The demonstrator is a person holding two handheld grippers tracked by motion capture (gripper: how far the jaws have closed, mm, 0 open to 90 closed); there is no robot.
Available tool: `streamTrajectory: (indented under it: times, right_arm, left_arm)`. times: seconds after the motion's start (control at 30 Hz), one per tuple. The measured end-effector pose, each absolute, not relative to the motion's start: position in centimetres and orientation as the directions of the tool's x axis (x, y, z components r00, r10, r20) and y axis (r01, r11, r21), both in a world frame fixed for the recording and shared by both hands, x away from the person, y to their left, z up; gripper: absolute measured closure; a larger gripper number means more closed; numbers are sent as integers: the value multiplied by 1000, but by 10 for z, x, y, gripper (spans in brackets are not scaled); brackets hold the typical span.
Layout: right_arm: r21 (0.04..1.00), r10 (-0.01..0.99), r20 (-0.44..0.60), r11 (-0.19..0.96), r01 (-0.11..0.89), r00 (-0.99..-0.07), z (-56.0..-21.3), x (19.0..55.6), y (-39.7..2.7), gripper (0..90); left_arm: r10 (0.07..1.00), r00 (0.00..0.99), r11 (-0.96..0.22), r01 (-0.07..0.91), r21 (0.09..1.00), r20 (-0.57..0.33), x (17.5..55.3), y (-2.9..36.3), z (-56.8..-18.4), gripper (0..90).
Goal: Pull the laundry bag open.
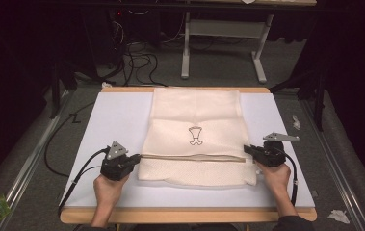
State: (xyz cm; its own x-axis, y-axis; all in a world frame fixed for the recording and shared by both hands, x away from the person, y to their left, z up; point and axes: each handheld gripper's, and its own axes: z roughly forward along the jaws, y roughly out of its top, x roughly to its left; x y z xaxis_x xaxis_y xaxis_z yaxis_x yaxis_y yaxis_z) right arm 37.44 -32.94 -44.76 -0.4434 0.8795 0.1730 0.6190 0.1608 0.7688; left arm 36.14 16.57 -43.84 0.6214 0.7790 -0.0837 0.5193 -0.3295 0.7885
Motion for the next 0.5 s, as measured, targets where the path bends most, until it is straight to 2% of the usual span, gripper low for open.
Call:
streamTrajectory:
  times: [0.5]
  right_arm:
    - [735, 890, 145, 196, 650, -432, -457, 378, -326, 817]
  left_arm:
    - [782, 611, -323, 562, 761, -120, 365, 165, -450, 861]
